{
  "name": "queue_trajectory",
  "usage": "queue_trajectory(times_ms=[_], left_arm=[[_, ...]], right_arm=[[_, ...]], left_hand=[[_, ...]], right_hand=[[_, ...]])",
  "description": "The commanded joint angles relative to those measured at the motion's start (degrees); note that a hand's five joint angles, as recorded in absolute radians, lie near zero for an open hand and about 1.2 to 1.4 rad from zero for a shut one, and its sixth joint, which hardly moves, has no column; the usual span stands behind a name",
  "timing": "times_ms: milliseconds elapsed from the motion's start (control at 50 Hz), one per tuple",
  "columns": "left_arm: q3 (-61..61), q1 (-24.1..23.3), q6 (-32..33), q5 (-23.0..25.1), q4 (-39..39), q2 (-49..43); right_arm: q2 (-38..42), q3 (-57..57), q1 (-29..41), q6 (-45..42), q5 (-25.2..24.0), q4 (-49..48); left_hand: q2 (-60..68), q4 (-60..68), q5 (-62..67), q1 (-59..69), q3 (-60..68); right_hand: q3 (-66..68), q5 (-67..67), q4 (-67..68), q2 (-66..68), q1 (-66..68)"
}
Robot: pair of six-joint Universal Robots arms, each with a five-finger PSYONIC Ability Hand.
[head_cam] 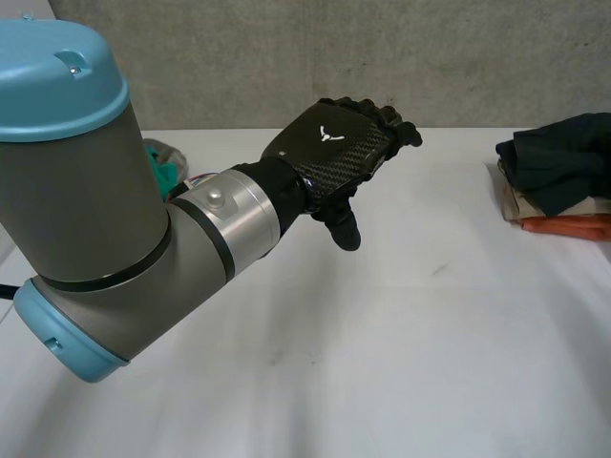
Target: Fold the laundry.
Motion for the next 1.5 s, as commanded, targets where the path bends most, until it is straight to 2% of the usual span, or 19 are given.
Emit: queue_trajectory(times_ms=[20, 40, 120, 220, 360, 440, 520, 640, 720, 740, 800, 900, 960, 1080, 1140, 1240, 1320, 1380, 1500], left_arm=[[0.1, -0.1, 0.0, 0.0, 0.0, 0.0], [0.1, 0.0, 0.0, 0.0, 0.0, 0.1], [0.1, -0.2, 0.0, 0.0, 0.0, 0.4], [0.1, -0.4, 0.0, 0.0, 0.0, 0.6], [0.1, -1.3, 0.0, 0.0, 0.0, 0.9], [0.2, -1.3, 0.0, 0.0, 0.1, 1.8], [0.7, -1.5, -0.2, -0.2, 0.6, 3.6], [0.8, -0.6, -1.9, -2.2, 3.3, 7.0], [0.7, 3.5, -2.2, -9.3, 4.5, 9.3], [0.5, 7.7, -1.5, -13.1, 4.9, 9.9], [0.3, 13.0, -0.5, -15.2, 4.9, 9.7], [-2.3, 28.6, 7.8, -15.3, 5.0, 3.3], [-1.6, 33.8, 15.3, -14.6, 6.0, -4.2], [3.6, 36.9, 24.9, -7.9, 10.4, -18.7], [6.9, 39.5, 25.1, -3.1, 14.4, -25.2], [11.9, 40.8, 25.0, -0.8, 20.6, -33.2], [15.5, 40.8, 24.3, -0.7, 24.4, -38.6], [17.5, 40.6, 24.6, -0.7, 26.2, -40.7], [14.2, 37.5, 22.2, -4.6, 28.2, -32.9]], right_arm=[[-2.9, 1.2, -1.9, -0.2, 0.0, -0.3], [-3.7, 1.4, -1.9, -0.5, 0.6, -0.1], [-8.4, 4.1, -2.4, -0.7, 7.5, 2.9], [-18.3, 10.5, -5.2, -2.4, 10.6, 10.8], [-29.7, 14.4, -6.1, -14.7, 14.6, 22.8], [-36.9, 13.9, -5.7, -23.3, 23.3, 26.5], [-40.8, 15.2, -0.9, -25.5, 27.5, 23.4], [-47.8, 24.0, 12.8, -24.0, 23.3, 16.8], [-51.6, 34.4, 18.5, -24.7, 16.0, 12.8], [-53.6, 38.7, 20.4, -25.1, 13.9, 11.6], [-56.0, 46.6, 23.8, -26.2, 11.3, 10.8], [-56.1, 54.5, 26.7, -29.4, 12.1, 11.2], [-55.8, 57.6, 28.8, -31.7, 13.2, 11.4], [-53.9, 59.8, 30.2, -34.3, 16.1, 11.7], [-52.2, 61.0, 30.3, -34.3, 17.0, 11.7], [-50.8, 62.5, 30.4, -34.2, 17.0, 11.7], [-50.7, 63.8, 30.4, -34.1, 16.9, 11.7], [-50.1, 63.9, 30.3, -34.4, 16.9, 11.7], [-48.8, 63.6, 29.8, -34.6, 17.4, 11.2]], left_hand=[[-0.2, -0.2, 0.2, -0.5, 0.0], [-0.3, -0.3, 0.1, -0.7, -0.2], [-0.3, -0.3, 0.1, -0.7, -0.2], [-0.3, -0.3, 0.1, -0.7, -0.2], [-0.3, -0.3, 0.1, -0.7, -0.2], [-0.5, -0.5, -0.1, -0.9, -0.4], [-1.5, -1.5, -1.1, -1.9, -1.4], [-1.7, -1.7, -1.3, -2.0, -1.6], [-1.4, -1.3, -0.9, -1.7, -1.2], [-1.4, -1.3, -0.9, -1.7, -1.2], [-1.4, -1.3, -0.9, -1.7, -1.2], [-1.7, -1.7, -1.3, -2.0, -1.6], [-2.5, -2.5, -2.1, -2.9, -2.4], [-2.5, -2.5, -2.1, -2.9, -2.4], [-1.9, -1.8, -1.4, -2.2, -1.7], [5.2, 5.2, 5.6, 4.8, 5.3], [26.4, 26.4, 26.8, 26.0, 26.5], [65.5, 65.5, 65.9, 65.1, 65.6], [65.6, 65.6, 66.0, 65.2, 65.7]], right_hand=[[-48.5, -46.8, -50.8, -46.9, -36.0], [-56.7, -55.0, -59.0, -55.1, -44.1], [-56.7, -55.0, -59.0, -55.1, -44.1], [-56.7, -55.0, -59.0, -55.1, -44.1], [-56.7, -55.0, -59.0, -55.1, -44.1], [-56.7, -55.0, -59.0, -55.1, -44.1], [-56.7, -55.0, -59.0, -55.1, -44.1], [-56.7, -55.0, -59.0, -55.1, -44.1], [-56.7, -55.0, -59.0, -55.1, -44.1], [-56.7, -55.0, -59.0, -55.1, -44.1], [-56.7, -55.0, -59.0, -55.1, -44.1], [-56.7, -55.0, -59.0, -55.1, -44.1], [-56.7, -55.0, -59.0, -55.1, -44.1], [-56.7, -55.0, -59.0, -55.1, -44.1], [-56.7, -55.0, -59.0, -55.1, -44.1], [-56.7, -55.0, -59.0, -55.1, -44.1], [-56.7, -55.0, -59.0, -55.1, -44.1], [-56.7, -55.0, -59.0, -55.1, -44.1], [-56.7, -55.0, -59.0, -55.1, -44.1]])
